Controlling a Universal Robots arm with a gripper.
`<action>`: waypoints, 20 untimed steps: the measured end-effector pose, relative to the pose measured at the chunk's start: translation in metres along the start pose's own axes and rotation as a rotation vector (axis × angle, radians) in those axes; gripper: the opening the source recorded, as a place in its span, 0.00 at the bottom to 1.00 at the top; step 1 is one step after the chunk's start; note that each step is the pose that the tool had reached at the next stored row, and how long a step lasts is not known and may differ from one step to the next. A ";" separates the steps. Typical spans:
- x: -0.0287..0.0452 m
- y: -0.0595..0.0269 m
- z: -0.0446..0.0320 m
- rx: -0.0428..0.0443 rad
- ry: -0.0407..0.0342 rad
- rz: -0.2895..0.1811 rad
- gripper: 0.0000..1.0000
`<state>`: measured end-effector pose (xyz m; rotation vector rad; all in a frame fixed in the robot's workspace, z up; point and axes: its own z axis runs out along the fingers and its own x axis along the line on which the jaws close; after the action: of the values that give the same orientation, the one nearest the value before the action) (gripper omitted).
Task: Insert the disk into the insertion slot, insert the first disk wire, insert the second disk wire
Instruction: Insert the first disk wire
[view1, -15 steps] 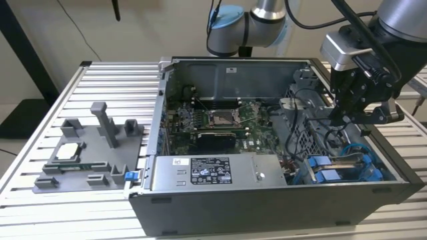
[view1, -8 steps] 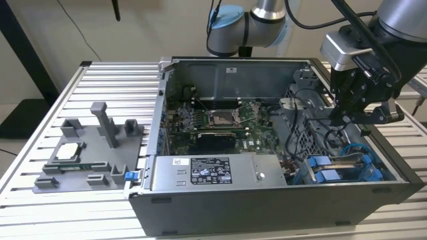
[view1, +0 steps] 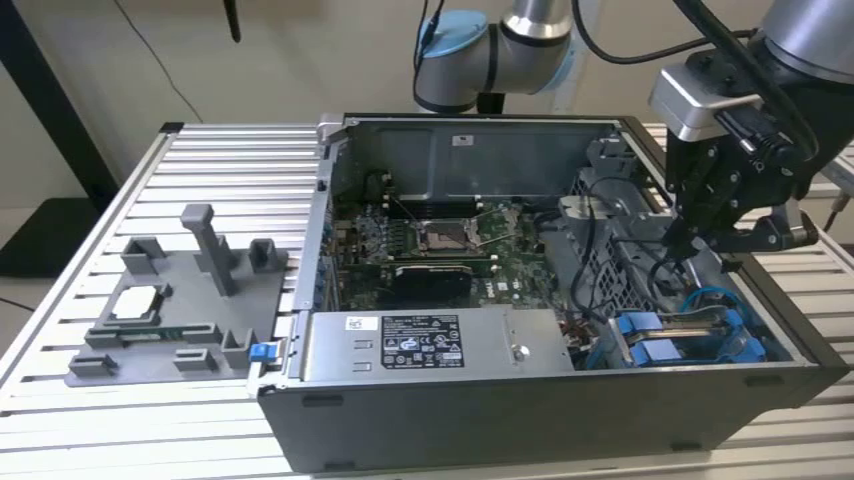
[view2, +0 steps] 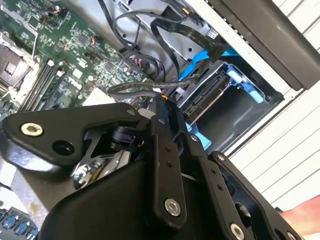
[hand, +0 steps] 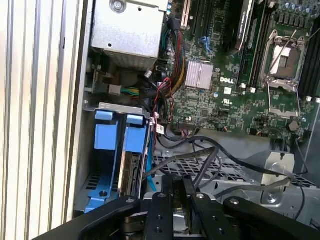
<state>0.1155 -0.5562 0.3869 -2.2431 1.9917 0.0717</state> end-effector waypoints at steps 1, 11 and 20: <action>0.0003 -0.0014 0.0002 -0.0034 0.0044 0.000 0.00; 0.0076 -0.0065 0.0011 -0.0218 0.0286 0.009 0.00; 0.0205 -0.0050 0.0003 -0.0207 0.0320 0.021 0.00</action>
<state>0.1229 -0.5758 0.3843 -2.2502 2.0400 0.0593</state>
